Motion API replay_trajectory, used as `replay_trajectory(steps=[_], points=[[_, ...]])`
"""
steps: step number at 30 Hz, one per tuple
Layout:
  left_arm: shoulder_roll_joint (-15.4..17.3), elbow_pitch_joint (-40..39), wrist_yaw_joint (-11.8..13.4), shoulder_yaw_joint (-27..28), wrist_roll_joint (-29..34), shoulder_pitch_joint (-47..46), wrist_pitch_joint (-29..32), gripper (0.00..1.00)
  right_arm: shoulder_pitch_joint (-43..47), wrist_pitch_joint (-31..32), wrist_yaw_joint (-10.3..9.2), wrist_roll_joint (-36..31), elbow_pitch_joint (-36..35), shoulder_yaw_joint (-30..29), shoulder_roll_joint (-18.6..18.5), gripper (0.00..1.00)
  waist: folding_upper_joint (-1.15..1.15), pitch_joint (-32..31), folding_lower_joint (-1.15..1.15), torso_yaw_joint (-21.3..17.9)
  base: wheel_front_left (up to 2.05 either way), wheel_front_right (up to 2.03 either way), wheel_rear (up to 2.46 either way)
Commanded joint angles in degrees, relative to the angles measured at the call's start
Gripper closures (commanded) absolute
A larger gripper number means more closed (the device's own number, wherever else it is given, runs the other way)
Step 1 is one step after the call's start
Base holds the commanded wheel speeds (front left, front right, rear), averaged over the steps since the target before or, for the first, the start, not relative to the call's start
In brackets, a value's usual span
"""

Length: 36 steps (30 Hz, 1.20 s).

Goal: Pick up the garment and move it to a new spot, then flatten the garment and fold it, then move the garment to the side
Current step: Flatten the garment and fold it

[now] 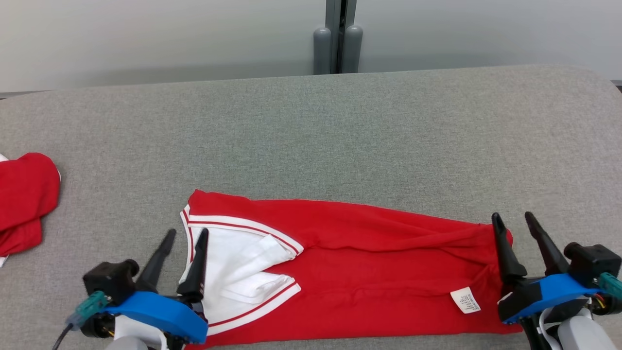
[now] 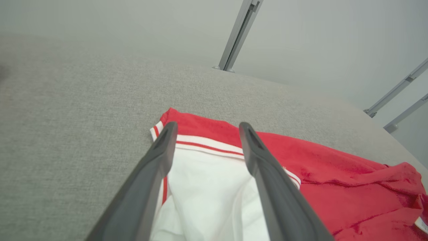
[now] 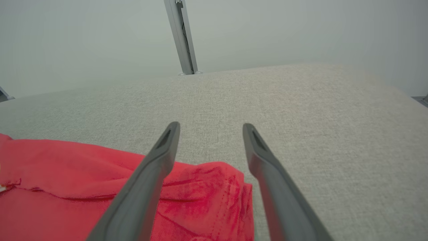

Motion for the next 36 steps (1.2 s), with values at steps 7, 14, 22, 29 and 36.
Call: replay_trajectory(steps=[7,14,22,29,36], points=[[-5.72,-5.98,1.38,16.43,16.27,4.46,-0.28,0.0,1.72,-0.2,0.01,-1.12,-4.76,-3.03,-0.12,0.0,0.0,0.06,0.01,-0.33,0.0,0.0,0.0],[-13.88,-10.41,-1.63,30.39,31.21,8.45,-0.27,0.0,-1.95,-0.19,0.01,-1.21,2.89,-3.8,0.48,0.0,0.0,0.39,0.01,-0.1,0.0,0.0,0.0],[-20.24,-8.37,-6.63,39.07,40.73,10.1,-0.28,0.0,-4.81,-0.2,0.01,0.13,14.28,-2.47,2.15,0.0,0.0,0.97,0.01,0.64,0.0,0.0,0.0],[-22.51,-7.0,-8.73,43.4,44.35,9.83,-0.27,0.0,-4.25,0.01,0.01,1.84,19.58,-0.63,3.89,0.0,0.0,1.38,0.01,0.7,0.0,0.0,0.0],[-23.3,-6.08,-9.91,44.79,46.76,8.89,-0.28,0.0,-3.81,0.33,0.07,3.38,19.93,2.45,5.82,1.0,0.0,1.51,0.01,0.87,0.0,0.0,0.0]])
